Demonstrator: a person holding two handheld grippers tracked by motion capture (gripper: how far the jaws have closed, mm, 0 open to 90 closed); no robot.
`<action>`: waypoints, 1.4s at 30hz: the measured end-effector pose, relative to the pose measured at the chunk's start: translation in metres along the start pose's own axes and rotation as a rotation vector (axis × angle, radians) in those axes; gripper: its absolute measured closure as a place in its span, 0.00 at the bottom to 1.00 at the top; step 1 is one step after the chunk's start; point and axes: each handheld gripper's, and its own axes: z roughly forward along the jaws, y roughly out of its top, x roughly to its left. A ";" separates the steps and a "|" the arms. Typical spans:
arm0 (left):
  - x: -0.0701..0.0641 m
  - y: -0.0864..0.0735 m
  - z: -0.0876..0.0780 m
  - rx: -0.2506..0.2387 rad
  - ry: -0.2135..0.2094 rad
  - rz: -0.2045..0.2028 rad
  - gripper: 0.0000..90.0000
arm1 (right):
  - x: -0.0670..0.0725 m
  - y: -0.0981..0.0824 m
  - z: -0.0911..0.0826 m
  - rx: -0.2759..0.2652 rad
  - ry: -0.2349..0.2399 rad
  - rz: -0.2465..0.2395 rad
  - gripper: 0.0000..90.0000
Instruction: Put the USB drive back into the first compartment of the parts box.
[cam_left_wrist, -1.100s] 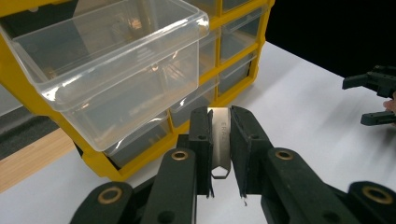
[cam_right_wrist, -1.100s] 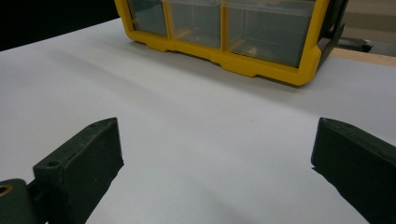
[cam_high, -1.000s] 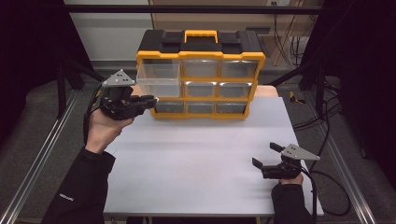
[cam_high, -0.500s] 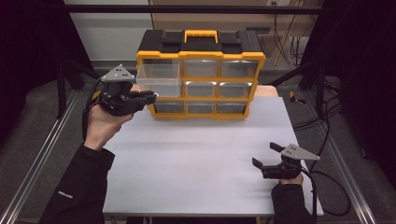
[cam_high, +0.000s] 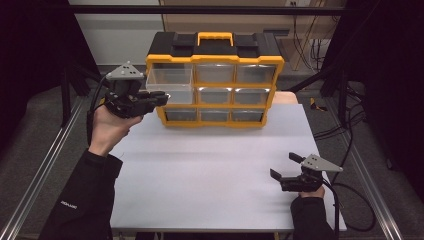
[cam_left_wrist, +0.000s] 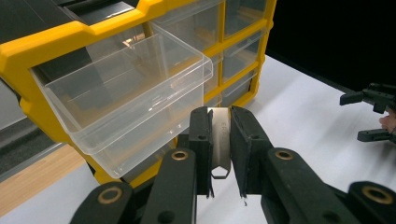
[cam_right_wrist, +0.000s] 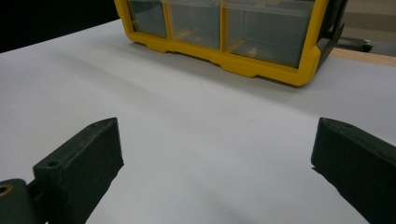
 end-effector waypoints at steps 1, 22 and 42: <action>0.000 0.001 0.000 -0.001 0.000 0.000 0.87 | 0.000 0.000 0.000 0.000 0.000 0.000 0.02; 0.014 0.014 0.003 0.005 0.031 -0.021 0.87 | 0.000 0.000 0.000 -0.003 -0.001 0.001 0.02; 0.030 0.027 0.010 0.012 0.067 -0.045 0.87 | 0.000 0.000 0.000 -0.003 -0.001 0.003 0.02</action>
